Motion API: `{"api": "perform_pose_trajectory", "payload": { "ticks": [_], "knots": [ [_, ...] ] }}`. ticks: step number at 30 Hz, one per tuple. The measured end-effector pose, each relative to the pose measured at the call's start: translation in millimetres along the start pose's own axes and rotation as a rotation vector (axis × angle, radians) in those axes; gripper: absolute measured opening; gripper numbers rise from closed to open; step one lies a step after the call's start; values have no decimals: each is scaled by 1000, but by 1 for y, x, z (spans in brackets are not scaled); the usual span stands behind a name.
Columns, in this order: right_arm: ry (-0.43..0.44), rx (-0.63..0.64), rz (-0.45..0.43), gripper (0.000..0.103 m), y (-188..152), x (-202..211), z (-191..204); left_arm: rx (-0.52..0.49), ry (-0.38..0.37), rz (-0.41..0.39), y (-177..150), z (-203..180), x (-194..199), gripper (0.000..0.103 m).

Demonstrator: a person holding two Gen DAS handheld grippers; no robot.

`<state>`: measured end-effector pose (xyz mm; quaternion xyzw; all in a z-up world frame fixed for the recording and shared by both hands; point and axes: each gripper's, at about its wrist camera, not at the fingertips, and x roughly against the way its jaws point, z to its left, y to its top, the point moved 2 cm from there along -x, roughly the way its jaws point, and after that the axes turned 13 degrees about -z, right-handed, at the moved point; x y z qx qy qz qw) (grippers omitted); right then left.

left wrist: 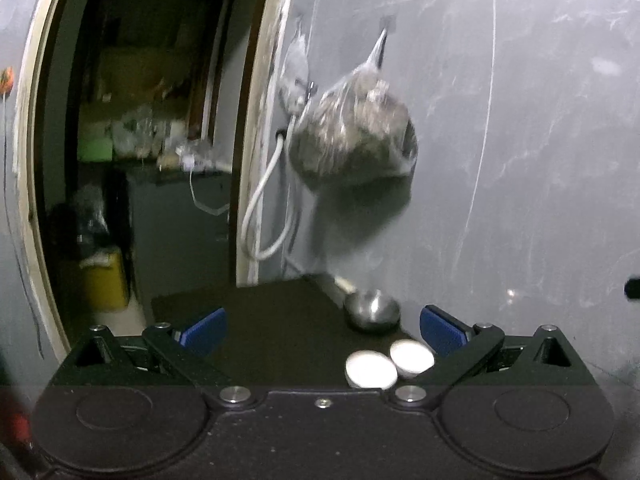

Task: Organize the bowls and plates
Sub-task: 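Raise both grippers and move them toward the steel saucepan, then close both grippers on the rim of the steel saucepan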

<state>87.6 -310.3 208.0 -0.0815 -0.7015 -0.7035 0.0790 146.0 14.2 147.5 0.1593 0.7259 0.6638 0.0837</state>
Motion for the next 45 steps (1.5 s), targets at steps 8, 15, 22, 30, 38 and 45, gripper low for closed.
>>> {"api": "perform_pose_trajectory", "payload": {
  "ticks": [8,15,22,30,38,45],
  "knots": [
    [29,59,12,103,35,-59,1,-80,48,34,17,-6,-38,102],
    [106,129,46,103,51,-166,6,-96,141,39,43,4,-125,102],
    [72,-62,212,103,-25,-311,4,15,210,211,-5,17,-265,102],
    [6,-274,308,94,-124,-402,-13,51,179,376,-86,22,-387,102],
    [-30,-418,294,82,-164,-442,-30,142,90,426,-133,7,-443,102],
    [-41,-443,304,74,-176,-464,-26,165,29,455,-152,-7,-470,101]
  ]
}}
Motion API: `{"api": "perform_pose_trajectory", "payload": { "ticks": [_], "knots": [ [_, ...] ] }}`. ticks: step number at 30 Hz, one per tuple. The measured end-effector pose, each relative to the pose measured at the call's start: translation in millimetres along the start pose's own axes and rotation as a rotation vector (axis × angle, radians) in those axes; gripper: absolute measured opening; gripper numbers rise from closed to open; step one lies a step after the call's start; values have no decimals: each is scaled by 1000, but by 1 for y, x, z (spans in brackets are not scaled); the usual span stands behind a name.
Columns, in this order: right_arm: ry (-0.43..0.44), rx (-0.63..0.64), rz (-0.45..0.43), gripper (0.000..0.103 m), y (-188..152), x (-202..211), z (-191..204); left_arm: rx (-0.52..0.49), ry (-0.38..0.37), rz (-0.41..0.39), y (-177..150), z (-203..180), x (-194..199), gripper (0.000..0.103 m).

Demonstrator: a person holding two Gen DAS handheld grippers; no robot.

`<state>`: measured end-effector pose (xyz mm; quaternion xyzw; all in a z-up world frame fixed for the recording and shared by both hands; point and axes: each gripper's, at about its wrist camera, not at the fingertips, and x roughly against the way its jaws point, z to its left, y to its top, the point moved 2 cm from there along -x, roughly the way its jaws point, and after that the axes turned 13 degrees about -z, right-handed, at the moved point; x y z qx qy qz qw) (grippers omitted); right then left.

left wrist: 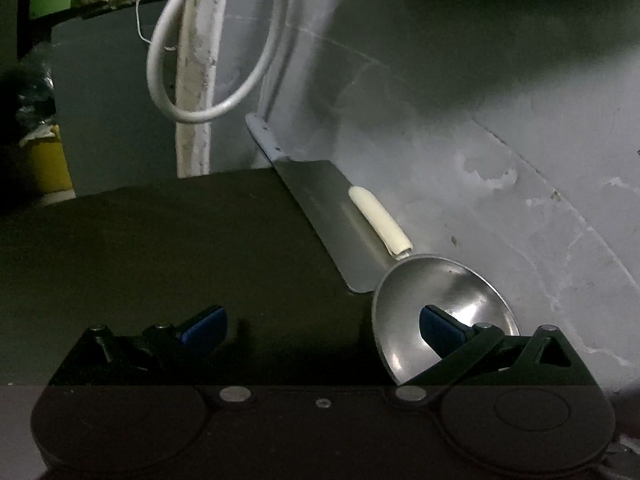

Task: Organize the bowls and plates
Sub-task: 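Close both grippers on the rim of the steel saucepan, then lift the saucepan with both grippers and carry it toward the stacked plates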

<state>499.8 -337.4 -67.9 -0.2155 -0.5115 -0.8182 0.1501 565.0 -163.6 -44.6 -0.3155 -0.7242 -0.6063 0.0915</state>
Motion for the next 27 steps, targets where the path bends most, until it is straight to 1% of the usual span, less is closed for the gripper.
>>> {"api": "perform_pose_trajectory", "payload": {
  "ticks": [2,3,5,6,8,9,11,12,14,17,20,23,27],
  "knots": [
    [-2,5,-9,65,-1,-1,1,13,-16,16,-1,0,-6,92],
    [-6,11,-5,63,-2,-3,2,20,-21,22,-2,0,-9,88],
    [-10,9,-6,60,-2,-3,1,34,-45,37,-3,0,-12,73],
    [-12,6,-8,59,-1,-3,0,36,-57,45,-3,-1,-13,69],
    [-9,6,-2,56,-1,-4,-1,39,-75,56,-4,-3,-14,53],
    [-9,6,-2,55,-1,-5,-2,39,-82,63,-5,-4,-15,48],
    [-10,3,-1,50,0,-3,-4,37,-96,77,-7,-7,-15,33],
    [-10,0,0,49,1,-3,-5,34,-100,81,-8,-8,-15,27],
    [-11,-1,0,42,1,-1,-7,38,-113,82,-10,-9,-12,15],
    [-11,2,9,36,0,2,-9,20,-109,82,-13,-10,-5,14],
    [-7,0,15,33,0,9,-9,10,-101,81,-14,-9,8,14],
    [13,3,4,32,-1,21,-5,10,-94,44,-12,-9,31,14],
    [53,14,-25,32,0,47,7,4,-87,-7,-6,-8,66,14]
  ]
}}
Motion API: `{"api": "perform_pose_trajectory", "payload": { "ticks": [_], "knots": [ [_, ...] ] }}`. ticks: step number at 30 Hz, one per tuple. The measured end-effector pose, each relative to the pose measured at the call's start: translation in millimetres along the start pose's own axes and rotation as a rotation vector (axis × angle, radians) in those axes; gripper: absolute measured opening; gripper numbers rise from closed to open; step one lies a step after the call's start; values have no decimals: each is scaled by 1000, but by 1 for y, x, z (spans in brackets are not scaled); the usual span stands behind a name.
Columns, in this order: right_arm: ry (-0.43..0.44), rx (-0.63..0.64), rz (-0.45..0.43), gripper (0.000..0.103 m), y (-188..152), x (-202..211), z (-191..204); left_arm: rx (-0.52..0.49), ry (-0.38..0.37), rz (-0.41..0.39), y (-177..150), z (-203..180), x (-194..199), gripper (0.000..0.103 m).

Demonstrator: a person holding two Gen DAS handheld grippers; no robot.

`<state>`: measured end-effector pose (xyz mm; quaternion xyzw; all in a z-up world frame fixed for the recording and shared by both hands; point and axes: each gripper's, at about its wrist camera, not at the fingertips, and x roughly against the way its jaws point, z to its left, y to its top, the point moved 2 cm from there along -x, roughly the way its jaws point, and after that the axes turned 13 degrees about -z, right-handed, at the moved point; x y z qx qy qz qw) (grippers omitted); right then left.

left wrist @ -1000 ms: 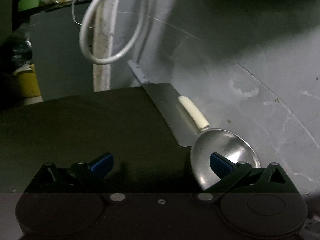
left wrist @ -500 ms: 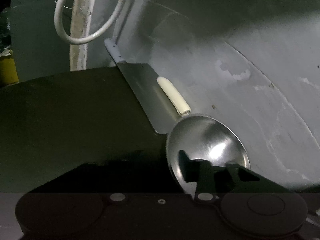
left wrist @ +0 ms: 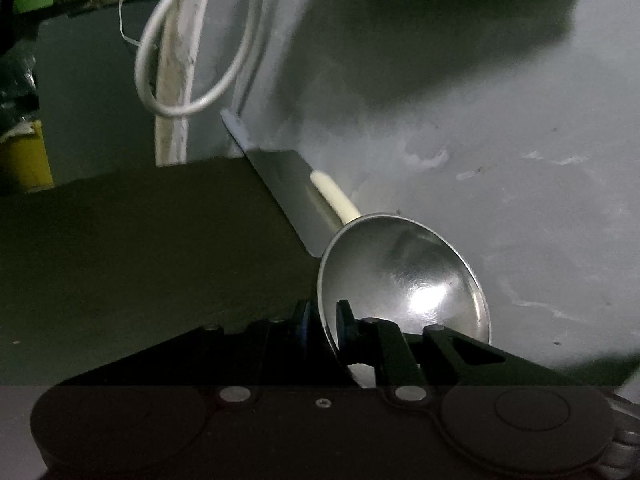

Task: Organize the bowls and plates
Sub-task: 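Lift the saucepan with both grippers and carry it toward the stacked plates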

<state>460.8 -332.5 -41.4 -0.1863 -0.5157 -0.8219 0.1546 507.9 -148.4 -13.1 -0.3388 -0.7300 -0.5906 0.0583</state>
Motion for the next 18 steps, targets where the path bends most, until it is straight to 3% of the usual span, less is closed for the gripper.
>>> {"api": "perform_pose_trajectory", "payload": {
  "ticks": [9,18],
  "knots": [
    [77,50,-39,32,-4,70,42,-1,38,-90,0,2,96,14],
    [161,71,-12,32,-36,135,92,5,112,-118,-26,24,195,14]
  ]
}}
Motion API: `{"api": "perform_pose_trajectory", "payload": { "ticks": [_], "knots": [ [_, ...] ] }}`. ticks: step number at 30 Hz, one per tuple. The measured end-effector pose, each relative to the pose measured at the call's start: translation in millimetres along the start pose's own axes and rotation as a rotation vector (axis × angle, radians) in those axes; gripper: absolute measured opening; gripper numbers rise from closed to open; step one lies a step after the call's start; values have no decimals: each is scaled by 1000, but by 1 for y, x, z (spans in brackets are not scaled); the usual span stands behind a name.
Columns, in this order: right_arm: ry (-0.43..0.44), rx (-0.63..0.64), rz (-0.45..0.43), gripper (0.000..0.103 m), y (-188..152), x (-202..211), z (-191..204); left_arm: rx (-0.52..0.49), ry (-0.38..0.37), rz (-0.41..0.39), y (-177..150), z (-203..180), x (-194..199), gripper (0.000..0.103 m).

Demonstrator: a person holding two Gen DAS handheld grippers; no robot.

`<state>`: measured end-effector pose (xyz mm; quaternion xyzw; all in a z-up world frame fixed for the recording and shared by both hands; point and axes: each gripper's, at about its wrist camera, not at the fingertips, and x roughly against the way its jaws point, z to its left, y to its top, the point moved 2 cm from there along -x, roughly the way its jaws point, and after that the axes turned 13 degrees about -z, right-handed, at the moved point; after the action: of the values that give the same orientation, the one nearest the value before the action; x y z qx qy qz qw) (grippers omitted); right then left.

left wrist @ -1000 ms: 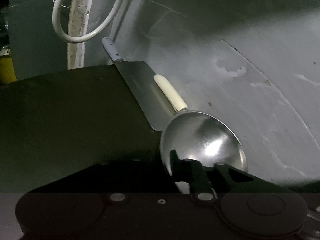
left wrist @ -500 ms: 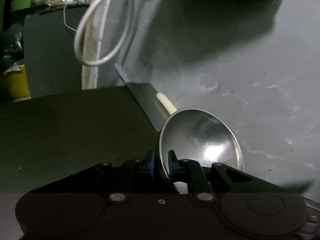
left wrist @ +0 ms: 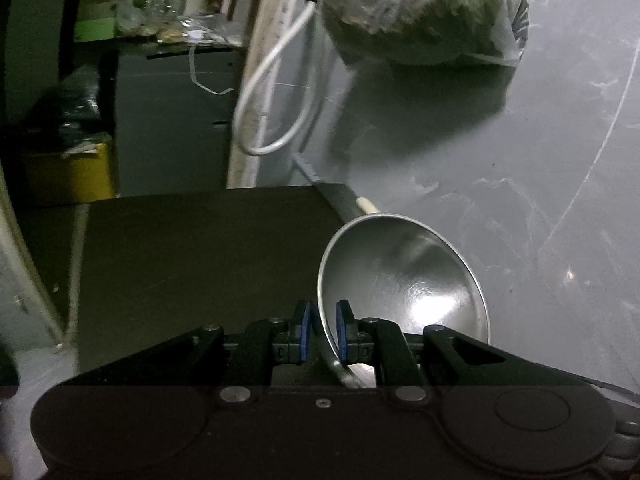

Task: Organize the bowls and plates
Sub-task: 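Lift the saucepan with both grippers and carry it toward the stacked plates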

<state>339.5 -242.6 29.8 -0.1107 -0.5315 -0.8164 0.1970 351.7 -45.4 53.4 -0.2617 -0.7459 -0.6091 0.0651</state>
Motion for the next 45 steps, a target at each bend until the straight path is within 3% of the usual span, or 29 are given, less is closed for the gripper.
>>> {"api": "perform_pose_trajectory", "payload": {
  "ticks": [10,22,34,45],
  "knots": [
    [76,57,73,32,-42,58,48,49,79,13,-37,35,93,15],
    [107,156,257,32,-102,140,65,137,85,120,-113,43,174,15],
    [53,154,414,33,-143,169,47,160,58,280,-173,36,195,18],
    [25,157,467,34,-153,163,43,157,79,334,-184,33,185,17]
  ]
}}
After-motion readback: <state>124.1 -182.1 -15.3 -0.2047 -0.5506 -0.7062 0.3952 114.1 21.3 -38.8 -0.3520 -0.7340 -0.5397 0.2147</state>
